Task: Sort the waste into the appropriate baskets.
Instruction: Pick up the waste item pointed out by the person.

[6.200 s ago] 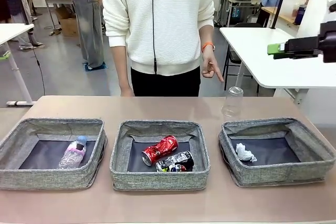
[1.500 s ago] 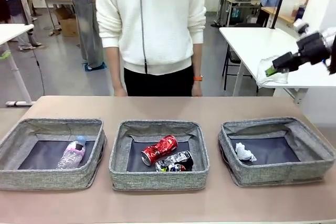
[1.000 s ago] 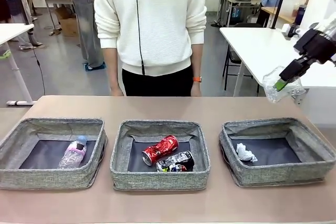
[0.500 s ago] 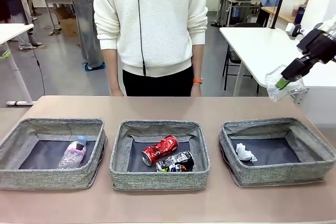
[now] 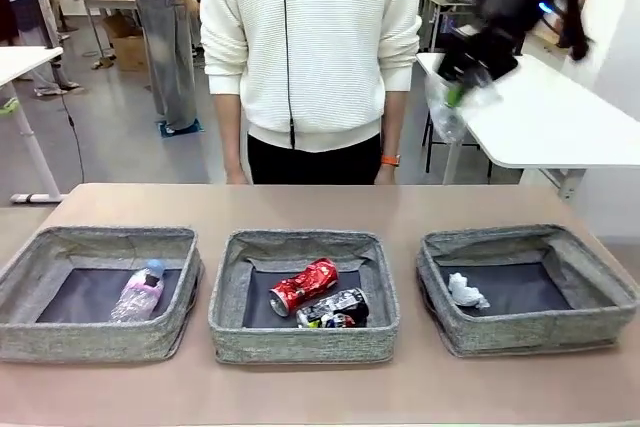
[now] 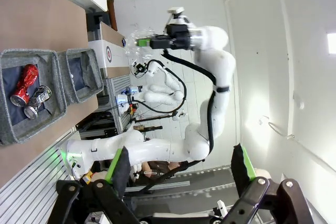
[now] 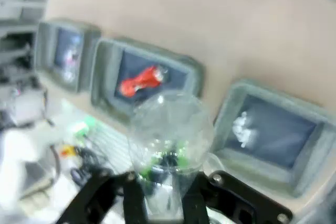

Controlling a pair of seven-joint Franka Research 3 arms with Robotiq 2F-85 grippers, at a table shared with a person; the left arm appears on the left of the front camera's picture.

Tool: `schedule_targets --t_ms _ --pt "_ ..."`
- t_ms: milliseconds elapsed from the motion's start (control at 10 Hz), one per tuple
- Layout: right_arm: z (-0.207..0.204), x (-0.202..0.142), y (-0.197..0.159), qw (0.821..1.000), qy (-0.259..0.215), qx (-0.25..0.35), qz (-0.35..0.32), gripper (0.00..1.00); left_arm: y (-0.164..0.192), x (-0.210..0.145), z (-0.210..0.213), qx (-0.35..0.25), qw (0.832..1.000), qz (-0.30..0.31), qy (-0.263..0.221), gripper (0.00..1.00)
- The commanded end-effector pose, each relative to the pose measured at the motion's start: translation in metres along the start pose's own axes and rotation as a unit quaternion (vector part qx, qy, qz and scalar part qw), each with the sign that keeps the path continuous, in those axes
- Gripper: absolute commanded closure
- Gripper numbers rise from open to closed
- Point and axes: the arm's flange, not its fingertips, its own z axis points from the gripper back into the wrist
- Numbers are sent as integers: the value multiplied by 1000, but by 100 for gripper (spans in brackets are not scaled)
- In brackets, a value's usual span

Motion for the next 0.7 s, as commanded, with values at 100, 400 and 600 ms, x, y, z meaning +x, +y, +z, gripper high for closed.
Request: schedule_targets --t_ms 100,400,600 --pt "-8 22 135 993 36 -88 -71 96 -2 0 0 -9 1000 -9 0 0" --pt "1 38 219 985 58 -130 -102 96 -2 0 0 -9 1000 -9 0 0" --pt "25 46 232 981 111 -118 -108 96 -2 0 0 -9 1000 -9 0 0"
